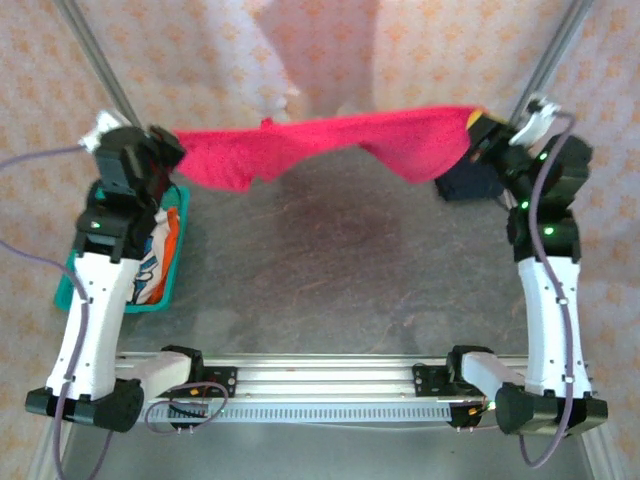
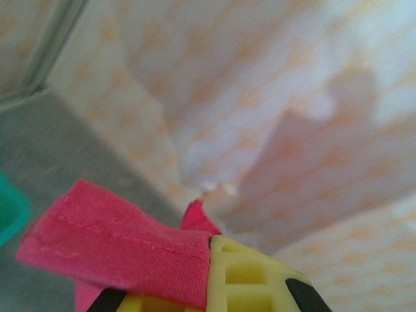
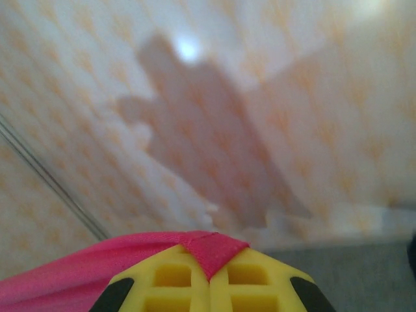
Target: Fold and stack the t-shirts
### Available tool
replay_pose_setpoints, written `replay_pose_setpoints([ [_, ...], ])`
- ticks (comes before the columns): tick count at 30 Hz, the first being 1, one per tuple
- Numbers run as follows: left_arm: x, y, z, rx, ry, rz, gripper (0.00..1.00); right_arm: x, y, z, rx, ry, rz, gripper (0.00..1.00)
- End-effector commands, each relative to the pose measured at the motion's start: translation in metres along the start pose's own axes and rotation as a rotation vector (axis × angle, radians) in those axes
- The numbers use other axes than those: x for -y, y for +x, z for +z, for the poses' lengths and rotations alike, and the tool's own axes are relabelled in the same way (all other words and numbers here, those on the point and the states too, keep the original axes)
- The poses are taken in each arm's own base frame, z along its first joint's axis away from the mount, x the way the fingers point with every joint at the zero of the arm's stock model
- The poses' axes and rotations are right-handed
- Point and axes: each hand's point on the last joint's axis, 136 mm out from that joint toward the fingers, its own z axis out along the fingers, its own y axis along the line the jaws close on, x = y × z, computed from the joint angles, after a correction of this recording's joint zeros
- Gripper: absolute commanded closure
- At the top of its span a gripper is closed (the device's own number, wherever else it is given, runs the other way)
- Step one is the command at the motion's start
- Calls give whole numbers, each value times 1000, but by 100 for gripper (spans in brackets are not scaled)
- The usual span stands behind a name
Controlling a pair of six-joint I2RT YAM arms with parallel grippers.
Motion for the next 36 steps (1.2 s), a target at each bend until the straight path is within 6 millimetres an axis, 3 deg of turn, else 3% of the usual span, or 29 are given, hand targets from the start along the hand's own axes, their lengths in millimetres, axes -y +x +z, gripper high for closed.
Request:
replay_pose_setpoints([
  [1, -85, 64, 20, -104, -214, 35, 100, 50, 82, 2, -162, 83, 104, 100],
  [4, -145, 114, 16, -206, -334, 53, 100, 75, 158, -10, -303, 113, 219, 100],
  [7, -183, 154, 12, -307, -400, 59, 100, 95, 217, -28, -405, 171, 307, 100],
  [9, -201, 174, 10, -355, -434, 53, 100, 99, 245, -37, -459, 184, 373, 100],
  [16, -237, 210, -4, -479, -528, 66, 100, 120, 314, -83, -662, 406, 566, 100],
  [19, -247, 217, -13, -505, -565, 67, 90, 121, 333, -100, -728, 467, 624, 100],
  [21, -253, 214, -19, -491, -585, 72, 76, 117, 337, -106, -742, 472, 642, 98],
  [24, -251, 194, -30, -415, -585, 86, 51, 117, 325, -112, -703, 501, 601, 55],
  [27, -237, 165, -37, -311, -541, 105, 31, 124, 300, -109, -619, 542, 512, 33],
  [31, -199, 150, -21, -306, -422, 155, 24, 131, 276, -89, -593, 550, 409, 32],
  [36, -142, 179, 28, -414, -356, 359, 23, 126, 264, -32, -581, 467, 307, 37],
])
